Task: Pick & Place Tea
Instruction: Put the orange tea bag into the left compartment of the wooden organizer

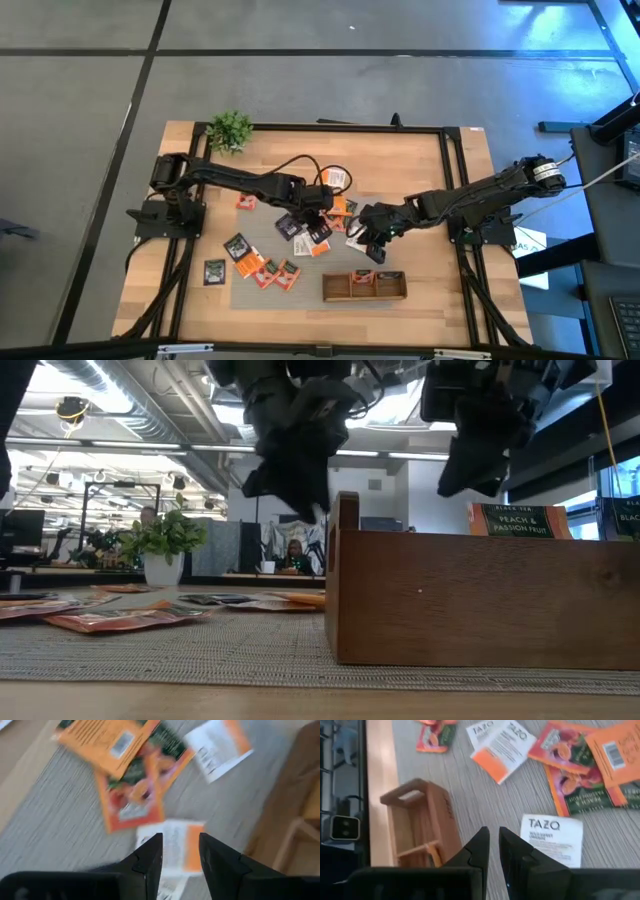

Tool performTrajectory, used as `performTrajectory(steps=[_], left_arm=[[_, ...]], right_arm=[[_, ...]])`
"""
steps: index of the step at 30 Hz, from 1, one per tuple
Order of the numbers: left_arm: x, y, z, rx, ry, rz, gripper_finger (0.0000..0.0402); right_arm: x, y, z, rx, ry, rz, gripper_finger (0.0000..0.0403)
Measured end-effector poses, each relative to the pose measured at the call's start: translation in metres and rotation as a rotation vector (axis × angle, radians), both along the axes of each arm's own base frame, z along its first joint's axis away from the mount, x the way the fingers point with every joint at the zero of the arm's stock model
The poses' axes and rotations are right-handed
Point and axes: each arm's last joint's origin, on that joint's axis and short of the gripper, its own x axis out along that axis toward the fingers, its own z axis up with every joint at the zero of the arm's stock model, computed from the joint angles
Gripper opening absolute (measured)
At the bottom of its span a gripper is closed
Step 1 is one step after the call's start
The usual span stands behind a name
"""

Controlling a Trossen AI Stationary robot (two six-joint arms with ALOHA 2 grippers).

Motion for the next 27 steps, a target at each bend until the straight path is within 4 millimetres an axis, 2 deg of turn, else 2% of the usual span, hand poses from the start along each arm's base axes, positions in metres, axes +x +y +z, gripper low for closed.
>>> performTrajectory(steps=[5,10,14,20,23,27], left_arm=[[0.02,-0.005,-0.005,-0.034,-0.147,-0.023,0.0123],[0.032,-0.005,-0.018,-0.042,-0.186,-0.016,0.0123],[0.042,-0.005,-0.034,-0.07,-0.205,-0.015,0.0123],[0.056,0.003,-0.057,-0.117,-0.254,0.005,0.0123],[0.057,0.007,-0.067,-0.124,-0.225,0.031,0.0123],[0.058,0.011,-0.07,-0.134,-0.223,0.041,0.0123]], right_arm=[[-0.003,-0.001,-0.002,0.01,0.044,-0.026,0.0082],[-0.006,-0.006,-0.006,0.024,0.102,-0.11,0.0138],[-0.006,-0.005,-0.006,-0.055,0.082,-0.018,0.0166],[-0.014,-0.008,-0.016,-0.187,0.195,-0.029,0.0172],[-0.013,-0.007,-0.022,-0.234,0.229,0.006,0.0167],[-0.008,-0.003,-0.036,-0.259,0.266,0.049,0.0158]])
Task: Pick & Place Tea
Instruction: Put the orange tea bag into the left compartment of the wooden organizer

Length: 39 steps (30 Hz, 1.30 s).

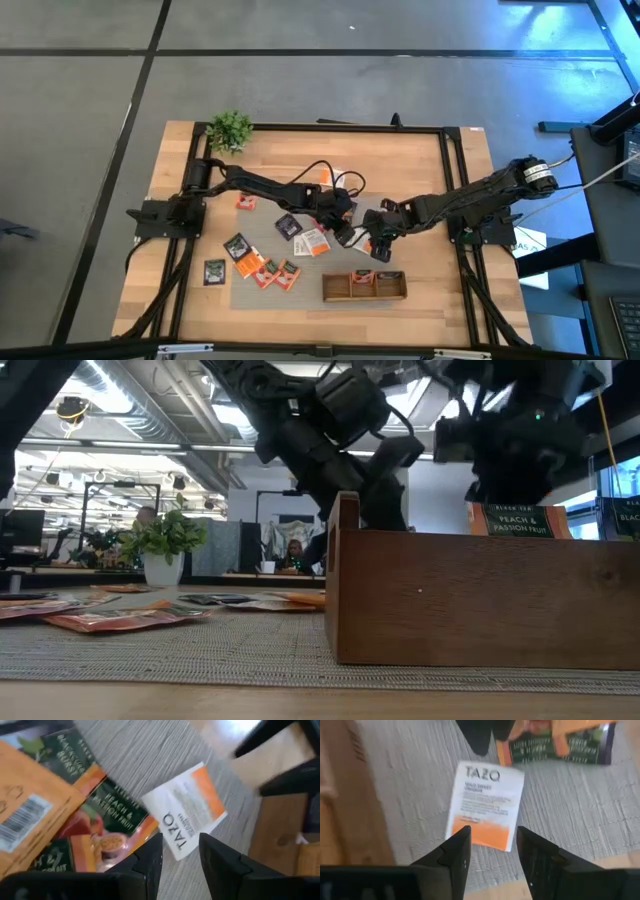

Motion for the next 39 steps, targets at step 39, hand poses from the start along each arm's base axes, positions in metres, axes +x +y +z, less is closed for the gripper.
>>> performTrajectory(steps=[39], left_arm=[[0.004,-0.003,-0.014,-0.165,0.046,0.236,0.0123]], right_arm=[[0.01,0.011,-0.047,-0.033,0.165,0.083,0.0148]])
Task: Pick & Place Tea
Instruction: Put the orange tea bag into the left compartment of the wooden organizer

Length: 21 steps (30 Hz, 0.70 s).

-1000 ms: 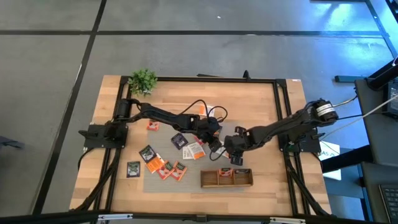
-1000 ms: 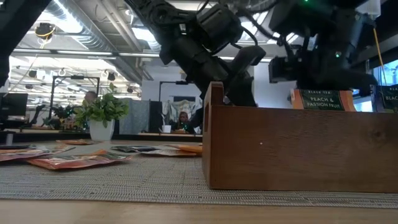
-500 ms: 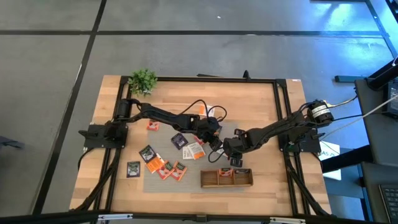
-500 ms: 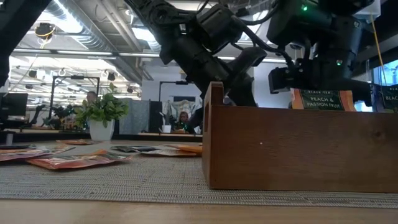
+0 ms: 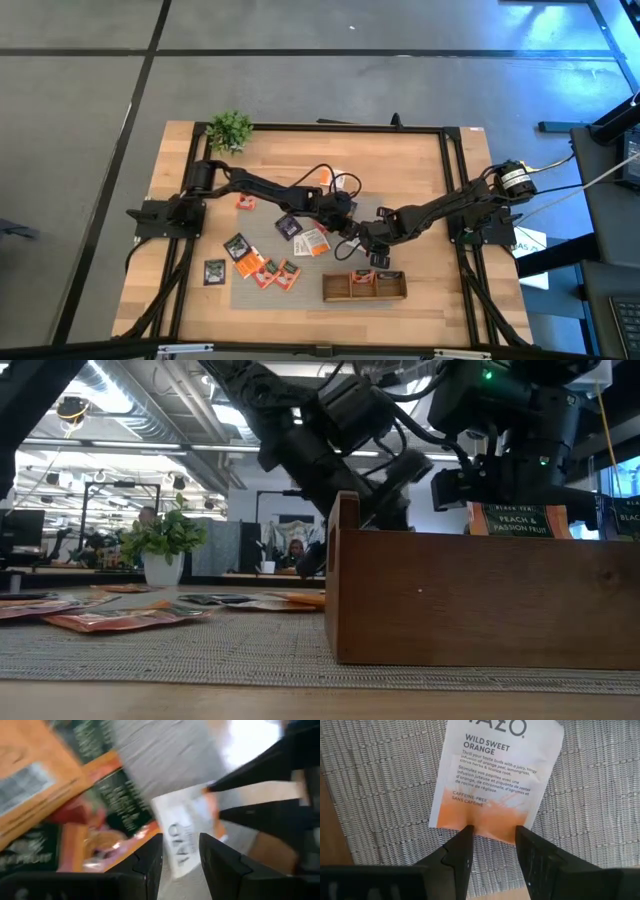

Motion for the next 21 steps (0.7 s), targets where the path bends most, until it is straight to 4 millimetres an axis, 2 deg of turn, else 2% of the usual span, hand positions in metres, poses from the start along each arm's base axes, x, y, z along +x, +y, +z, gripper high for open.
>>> performTrajectory(steps=[6,21], left_arm=[[0.003,-0.004,-0.011,-0.042,0.005,0.02,0.0123],[0.007,-0.01,-0.012,-0.063,-0.036,0.014,0.0123]], right_arm=[[0.0,0.0,0.0,0.003,0.0,0.0,0.0148],[0.0,0.0,-0.001,0.003,-0.001,0.001,0.0148]])
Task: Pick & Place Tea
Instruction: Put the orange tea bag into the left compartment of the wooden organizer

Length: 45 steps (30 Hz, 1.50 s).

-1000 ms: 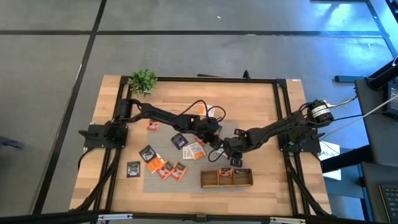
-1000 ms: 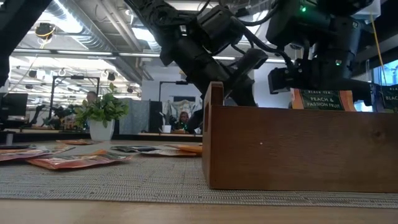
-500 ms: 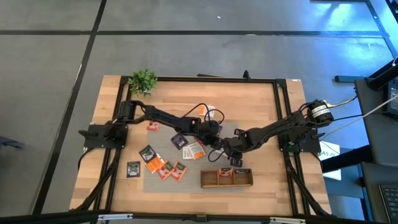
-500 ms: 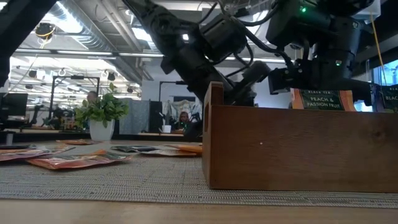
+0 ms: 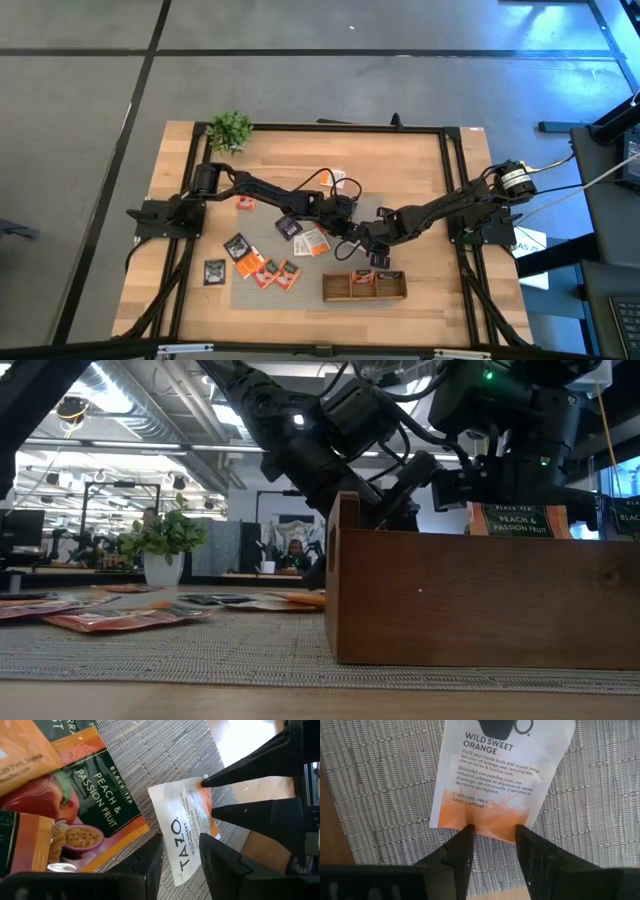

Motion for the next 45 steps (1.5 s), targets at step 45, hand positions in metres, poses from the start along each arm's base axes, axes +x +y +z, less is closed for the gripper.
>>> performTrajectory(steps=[45], left_arm=[[0.004,0.005,-0.002,0.042,-0.045,0.051,0.0122]], right_arm=[[0.0,0.0,0.0,-0.004,-0.003,-0.005,0.0148]])
